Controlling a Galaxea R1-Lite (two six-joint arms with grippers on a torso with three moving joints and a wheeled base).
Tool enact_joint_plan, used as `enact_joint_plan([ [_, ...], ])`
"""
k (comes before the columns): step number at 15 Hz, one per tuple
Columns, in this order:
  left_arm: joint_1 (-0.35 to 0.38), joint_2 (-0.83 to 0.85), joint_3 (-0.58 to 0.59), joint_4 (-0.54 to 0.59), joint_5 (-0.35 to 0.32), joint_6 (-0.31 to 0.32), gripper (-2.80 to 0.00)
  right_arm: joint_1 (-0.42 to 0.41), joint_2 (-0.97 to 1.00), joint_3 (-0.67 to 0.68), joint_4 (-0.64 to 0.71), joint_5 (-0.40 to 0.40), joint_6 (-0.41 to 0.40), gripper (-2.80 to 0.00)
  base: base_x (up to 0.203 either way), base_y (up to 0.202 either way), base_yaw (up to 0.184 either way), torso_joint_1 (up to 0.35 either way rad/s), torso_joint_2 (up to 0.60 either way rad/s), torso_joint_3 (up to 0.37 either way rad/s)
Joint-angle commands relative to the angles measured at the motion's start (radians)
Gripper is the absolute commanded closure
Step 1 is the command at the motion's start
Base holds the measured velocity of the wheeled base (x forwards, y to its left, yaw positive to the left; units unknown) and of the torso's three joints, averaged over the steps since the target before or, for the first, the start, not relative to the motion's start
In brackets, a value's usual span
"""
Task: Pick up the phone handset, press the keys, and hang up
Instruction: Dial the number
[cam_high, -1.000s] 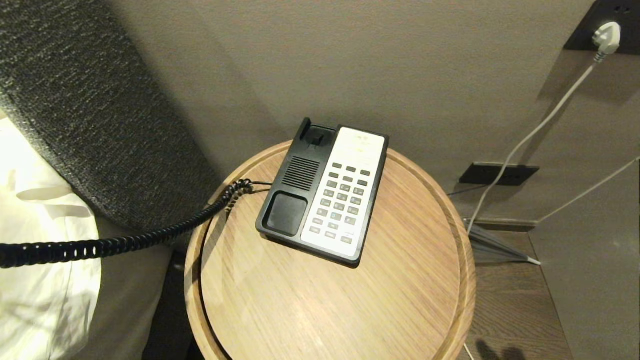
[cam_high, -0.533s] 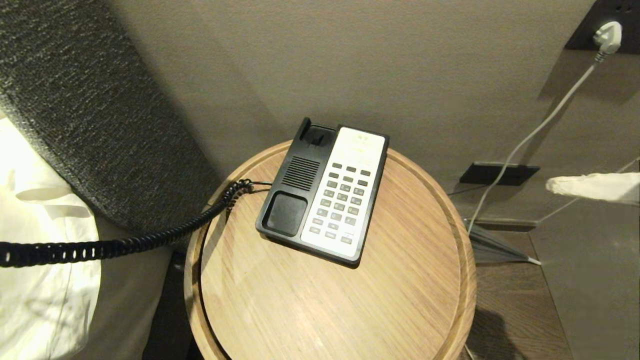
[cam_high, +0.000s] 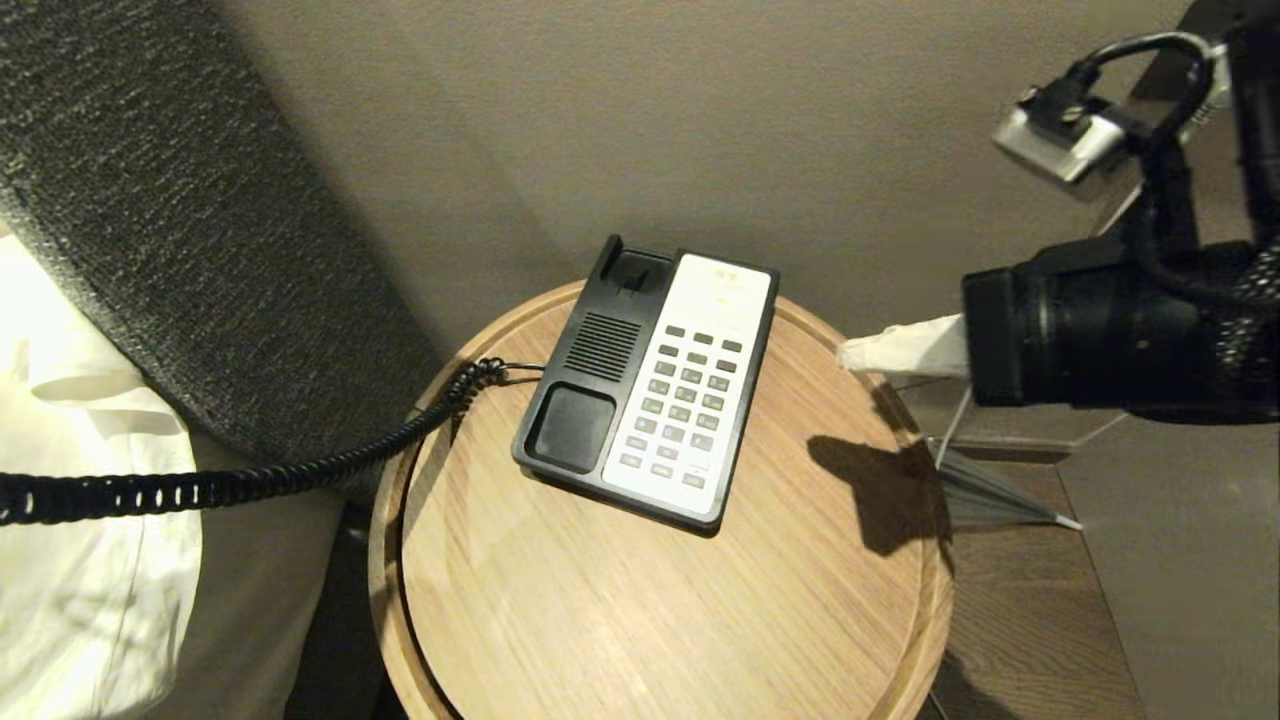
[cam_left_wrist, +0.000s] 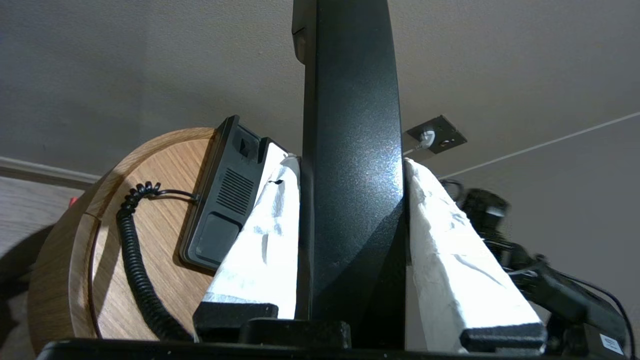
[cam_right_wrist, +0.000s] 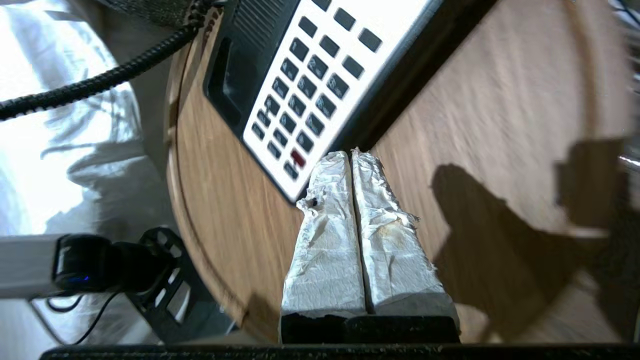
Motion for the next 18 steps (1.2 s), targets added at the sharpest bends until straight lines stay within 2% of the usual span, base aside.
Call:
enact_joint_plan([
  [1, 0.0, 0.01, -0.003, -0.001, 0.002, -0.003, 0.0, 0.024, 0.111, -0.018, -0.064, -0.009, 0.004, 0.0, 0.0, 0.0, 0.0, 0.0, 0.0, 0.0],
  [4, 0.0, 0.018, -0.012, -0.001, 0.002, -0.002, 0.0, 0.031, 0.158, -0.038, -0.106, -0.01, 0.009, 0.0, 0.0, 0.0, 0.0, 0.0, 0.0, 0.0],
  [18, 0.001, 0.006, -0.011, -0.001, 0.001, -0.005, 0.0, 0.046, 0.26, -0.105, -0.11, -0.018, 0.024, 0.0, 0.0, 0.0, 0.0, 0.0, 0.0, 0.0],
])
